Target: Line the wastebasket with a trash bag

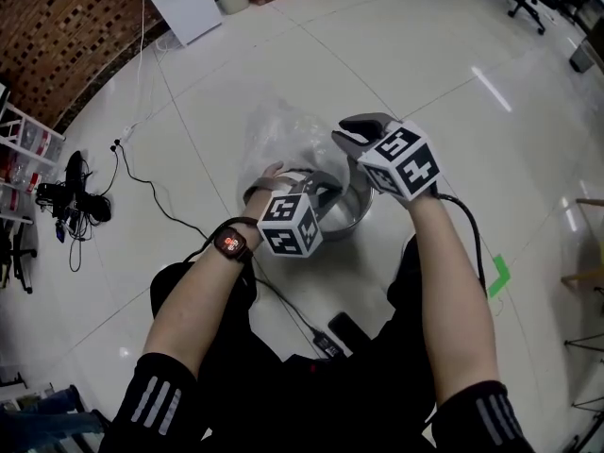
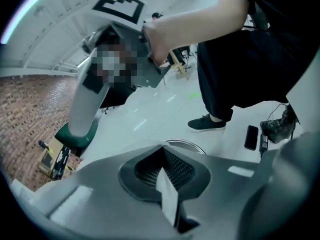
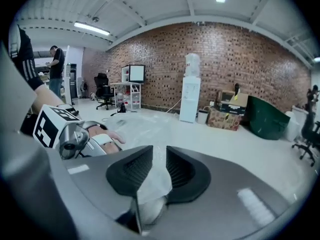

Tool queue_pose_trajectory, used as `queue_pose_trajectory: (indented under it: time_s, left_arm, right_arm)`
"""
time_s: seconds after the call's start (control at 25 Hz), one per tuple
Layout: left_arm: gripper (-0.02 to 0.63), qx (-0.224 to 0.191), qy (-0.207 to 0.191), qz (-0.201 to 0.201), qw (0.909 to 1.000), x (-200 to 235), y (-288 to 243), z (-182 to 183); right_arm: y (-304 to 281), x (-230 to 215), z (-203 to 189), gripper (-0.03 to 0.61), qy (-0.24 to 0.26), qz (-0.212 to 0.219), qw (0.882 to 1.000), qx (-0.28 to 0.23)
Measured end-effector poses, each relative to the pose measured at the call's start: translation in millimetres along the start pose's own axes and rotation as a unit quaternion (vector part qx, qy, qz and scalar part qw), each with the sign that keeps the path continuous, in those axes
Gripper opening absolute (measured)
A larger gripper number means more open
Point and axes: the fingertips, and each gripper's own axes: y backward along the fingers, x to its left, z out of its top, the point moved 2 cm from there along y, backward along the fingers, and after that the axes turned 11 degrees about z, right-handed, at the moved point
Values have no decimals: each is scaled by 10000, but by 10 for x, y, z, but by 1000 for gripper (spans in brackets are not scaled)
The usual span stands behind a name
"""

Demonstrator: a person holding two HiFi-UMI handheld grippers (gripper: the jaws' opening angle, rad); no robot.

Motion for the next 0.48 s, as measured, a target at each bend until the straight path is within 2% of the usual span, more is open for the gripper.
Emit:
queue_pose_trajectory:
  time_s: [0.04,0.16,0.32,0.48]
  left_arm:
    - [-6,-11,-76,-97,9999,-66,-38,20]
    - [-6,-37,-145,-340,9993,-229,-130,51]
    - [-6,-105,-223,-483,9985,-355,-130,68]
    - [3,-116,-223,-519,9983,-364,-105,55]
  right_arm:
    - [-65,27,-73,112,-21,111,9998,189]
    - [-236,108,-306,144,47,356,9963,785]
    - [-417,211,-564,143,200,535,9869,1511]
    - [-476,206,-682,9,182,497,9825,1785]
